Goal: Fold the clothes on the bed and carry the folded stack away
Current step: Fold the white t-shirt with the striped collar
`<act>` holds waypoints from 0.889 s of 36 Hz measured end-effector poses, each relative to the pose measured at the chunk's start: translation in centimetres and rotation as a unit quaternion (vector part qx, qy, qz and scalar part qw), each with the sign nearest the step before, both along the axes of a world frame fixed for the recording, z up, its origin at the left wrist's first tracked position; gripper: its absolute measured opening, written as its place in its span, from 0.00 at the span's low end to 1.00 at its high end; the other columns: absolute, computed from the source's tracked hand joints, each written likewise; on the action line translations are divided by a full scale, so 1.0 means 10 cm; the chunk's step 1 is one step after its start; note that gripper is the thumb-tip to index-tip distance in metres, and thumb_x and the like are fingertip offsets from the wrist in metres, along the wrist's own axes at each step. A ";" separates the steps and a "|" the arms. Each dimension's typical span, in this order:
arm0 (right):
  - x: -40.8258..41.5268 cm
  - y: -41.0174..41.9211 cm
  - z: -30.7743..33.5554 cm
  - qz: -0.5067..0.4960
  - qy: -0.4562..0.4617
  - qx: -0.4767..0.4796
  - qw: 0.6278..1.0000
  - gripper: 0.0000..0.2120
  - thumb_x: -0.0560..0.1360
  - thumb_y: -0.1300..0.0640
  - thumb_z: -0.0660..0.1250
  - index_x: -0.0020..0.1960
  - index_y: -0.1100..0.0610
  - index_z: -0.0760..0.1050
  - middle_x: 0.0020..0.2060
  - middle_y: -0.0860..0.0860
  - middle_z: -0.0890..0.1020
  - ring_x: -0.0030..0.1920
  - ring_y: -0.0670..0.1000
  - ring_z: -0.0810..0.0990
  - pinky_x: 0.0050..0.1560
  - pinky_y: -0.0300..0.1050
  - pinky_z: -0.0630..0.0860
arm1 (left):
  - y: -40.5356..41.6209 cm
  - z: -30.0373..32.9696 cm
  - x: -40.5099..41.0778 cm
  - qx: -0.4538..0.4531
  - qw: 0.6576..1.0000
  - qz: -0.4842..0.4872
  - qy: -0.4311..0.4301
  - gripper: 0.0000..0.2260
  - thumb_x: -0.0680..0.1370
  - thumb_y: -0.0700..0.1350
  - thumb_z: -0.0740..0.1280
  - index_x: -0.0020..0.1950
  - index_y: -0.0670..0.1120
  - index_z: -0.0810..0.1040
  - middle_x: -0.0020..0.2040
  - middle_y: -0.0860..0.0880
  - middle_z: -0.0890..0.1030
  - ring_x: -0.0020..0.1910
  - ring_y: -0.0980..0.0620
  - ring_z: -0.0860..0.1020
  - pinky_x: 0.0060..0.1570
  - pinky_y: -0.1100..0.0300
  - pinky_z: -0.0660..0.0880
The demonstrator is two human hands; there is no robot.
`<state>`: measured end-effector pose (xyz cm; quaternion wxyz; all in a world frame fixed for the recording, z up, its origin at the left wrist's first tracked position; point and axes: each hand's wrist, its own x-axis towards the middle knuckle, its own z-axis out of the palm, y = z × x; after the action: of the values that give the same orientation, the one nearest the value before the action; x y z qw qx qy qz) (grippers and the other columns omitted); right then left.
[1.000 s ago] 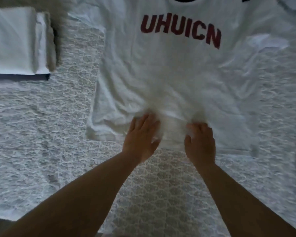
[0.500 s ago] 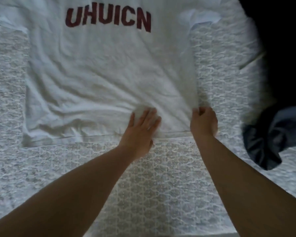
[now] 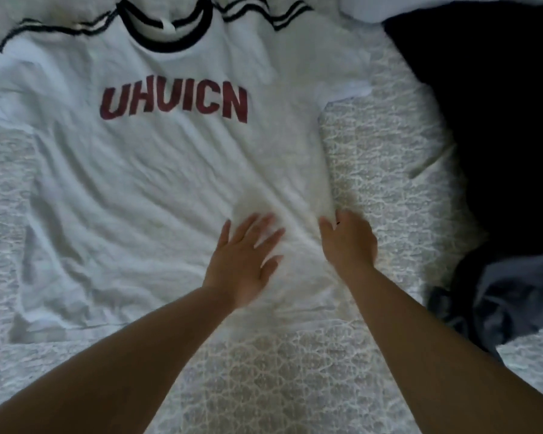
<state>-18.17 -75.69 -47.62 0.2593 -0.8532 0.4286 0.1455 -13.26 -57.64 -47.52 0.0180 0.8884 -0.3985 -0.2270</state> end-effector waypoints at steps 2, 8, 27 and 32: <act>0.29 -0.09 -0.08 -0.019 -0.041 0.001 0.999 0.20 0.78 0.44 0.59 0.56 0.59 0.77 0.51 0.57 0.80 0.53 0.60 0.77 0.55 0.53 0.74 | -0.19 -0.12 0.34 -0.007 0.997 0.068 -0.026 0.25 0.80 0.59 0.45 0.77 0.58 0.51 0.79 0.54 0.48 0.77 0.52 0.46 0.74 0.48 0.42; 1.12 -0.45 -0.30 -0.145 -0.124 -0.062 0.980 0.16 0.76 0.44 0.59 0.48 0.52 0.81 0.46 0.55 0.81 0.47 0.57 0.78 0.45 0.46 0.68 | -0.58 -0.37 1.27 0.005 0.991 0.114 -0.075 0.26 0.78 0.59 0.39 0.77 0.58 0.41 0.78 0.53 0.40 0.77 0.49 0.39 0.72 0.46 0.39; 2.13 -1.33 -0.27 -0.399 -0.325 0.105 0.851 0.28 0.76 0.47 0.65 0.68 0.65 0.67 0.64 0.60 0.74 0.61 0.59 0.75 0.61 0.50 0.73 | -1.34 -0.60 2.32 -0.123 0.980 0.106 -0.111 0.31 0.73 0.68 0.37 0.76 0.63 0.40 0.78 0.52 0.39 0.76 0.49 0.38 0.71 0.43 0.37; 1.84 -1.42 -0.33 -0.404 -0.340 0.037 0.848 0.24 0.75 0.53 0.66 0.67 0.61 0.69 0.61 0.59 0.77 0.59 0.60 0.76 0.54 0.45 0.73 | -1.48 -0.61 2.44 -0.081 0.984 0.094 -0.127 0.30 0.74 0.66 0.36 0.76 0.62 0.40 0.78 0.52 0.38 0.76 0.50 0.37 0.72 0.42 0.36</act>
<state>0.24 -89.90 -50.89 0.4561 -0.5904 0.6147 -0.2557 11.19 -72.40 -53.66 0.0600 0.9391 -0.3295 -0.0769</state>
